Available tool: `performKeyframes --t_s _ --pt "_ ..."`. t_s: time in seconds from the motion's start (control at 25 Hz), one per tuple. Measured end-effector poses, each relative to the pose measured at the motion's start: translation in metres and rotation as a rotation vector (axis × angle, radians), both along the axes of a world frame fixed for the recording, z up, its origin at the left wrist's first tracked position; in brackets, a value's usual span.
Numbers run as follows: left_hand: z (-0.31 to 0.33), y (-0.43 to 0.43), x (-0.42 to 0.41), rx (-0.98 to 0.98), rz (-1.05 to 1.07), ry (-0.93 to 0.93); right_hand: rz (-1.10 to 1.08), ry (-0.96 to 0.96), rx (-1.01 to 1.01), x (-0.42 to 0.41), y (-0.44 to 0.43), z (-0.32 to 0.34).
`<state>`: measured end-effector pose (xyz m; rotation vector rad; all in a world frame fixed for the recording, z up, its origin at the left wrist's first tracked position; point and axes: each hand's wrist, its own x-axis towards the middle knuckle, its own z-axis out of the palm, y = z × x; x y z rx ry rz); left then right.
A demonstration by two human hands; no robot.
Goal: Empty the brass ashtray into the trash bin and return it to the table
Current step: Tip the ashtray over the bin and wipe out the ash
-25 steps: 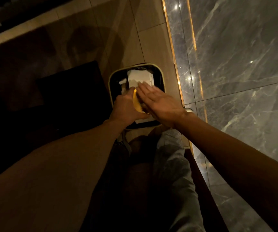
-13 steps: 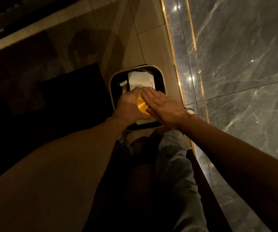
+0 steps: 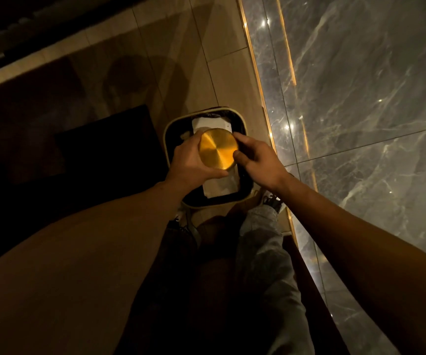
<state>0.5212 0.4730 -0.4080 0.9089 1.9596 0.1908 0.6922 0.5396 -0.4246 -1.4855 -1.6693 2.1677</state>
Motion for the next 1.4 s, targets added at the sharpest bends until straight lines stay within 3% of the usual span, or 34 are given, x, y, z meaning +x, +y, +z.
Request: performKeyframes --t_s 0.12,0.56,0.88,1.0,1.16,1.4 --pt "0.001 -0.003 -0.003 -0.149 0.044 -0.050 -0.044 0.069 -0.118 0.003 0.003 0.006" --pt "0.023 -0.033 0.036 -0.377 0.784 -0.537 -0.149 0.013 -0.273 0.027 -0.021 0.013" --pt "0.039 -0.043 0.064 -0.327 0.979 -0.396 -0.208 -0.080 -0.209 0.043 -0.050 0.026" --pt "0.048 -0.046 0.069 -0.245 0.918 -0.376 -0.263 -0.132 -0.183 0.044 -0.052 0.035" --pt "0.053 -0.055 0.072 -0.156 0.536 -0.272 -0.256 -0.181 -0.085 0.045 -0.050 0.048" --pt "0.082 -0.052 0.068 0.007 0.259 -0.257 -0.233 -0.118 -0.036 0.051 -0.037 0.070"
